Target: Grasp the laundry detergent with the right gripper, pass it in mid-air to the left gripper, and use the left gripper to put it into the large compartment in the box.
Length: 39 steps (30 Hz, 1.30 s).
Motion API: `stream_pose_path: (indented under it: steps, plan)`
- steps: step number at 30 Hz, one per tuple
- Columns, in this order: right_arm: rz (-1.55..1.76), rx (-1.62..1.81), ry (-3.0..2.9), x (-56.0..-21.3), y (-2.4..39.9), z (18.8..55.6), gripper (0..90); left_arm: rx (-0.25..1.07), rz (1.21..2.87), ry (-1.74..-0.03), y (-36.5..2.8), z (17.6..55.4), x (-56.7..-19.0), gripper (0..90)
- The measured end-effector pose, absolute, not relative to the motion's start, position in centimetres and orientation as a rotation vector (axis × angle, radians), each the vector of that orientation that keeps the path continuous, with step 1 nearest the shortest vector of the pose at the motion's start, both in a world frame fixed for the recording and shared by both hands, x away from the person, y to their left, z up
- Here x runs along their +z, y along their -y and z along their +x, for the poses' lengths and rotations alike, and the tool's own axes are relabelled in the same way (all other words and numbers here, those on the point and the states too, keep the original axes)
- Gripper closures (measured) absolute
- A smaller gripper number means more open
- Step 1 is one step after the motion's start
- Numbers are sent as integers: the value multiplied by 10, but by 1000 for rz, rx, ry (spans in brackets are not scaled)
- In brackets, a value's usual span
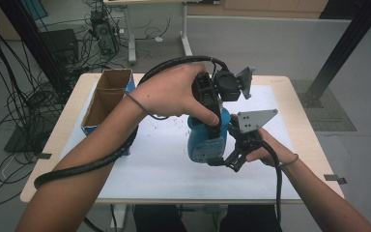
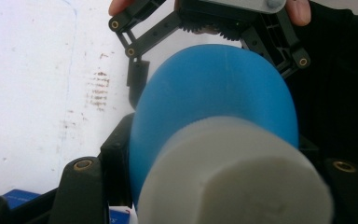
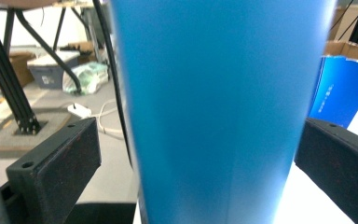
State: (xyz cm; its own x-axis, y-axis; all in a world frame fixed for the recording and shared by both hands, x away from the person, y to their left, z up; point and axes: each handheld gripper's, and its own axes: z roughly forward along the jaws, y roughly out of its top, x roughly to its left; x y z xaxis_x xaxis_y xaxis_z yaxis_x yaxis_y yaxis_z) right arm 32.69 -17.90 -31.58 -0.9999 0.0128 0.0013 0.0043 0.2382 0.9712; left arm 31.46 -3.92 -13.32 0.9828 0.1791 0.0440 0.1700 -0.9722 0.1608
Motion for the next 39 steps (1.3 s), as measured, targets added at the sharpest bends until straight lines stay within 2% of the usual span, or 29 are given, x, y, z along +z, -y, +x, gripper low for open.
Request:
stream_pose_path:
  steps: [20, 39]
  plan:
    - [341, 1365, -2788, -321, 194, 340, 39, 123, 2977, -389, 27, 326, -137, 377]
    - [413, 923, -3021, -335, 202, 338, 39, 116, 2969, -505, 12, 332, -140, 378]
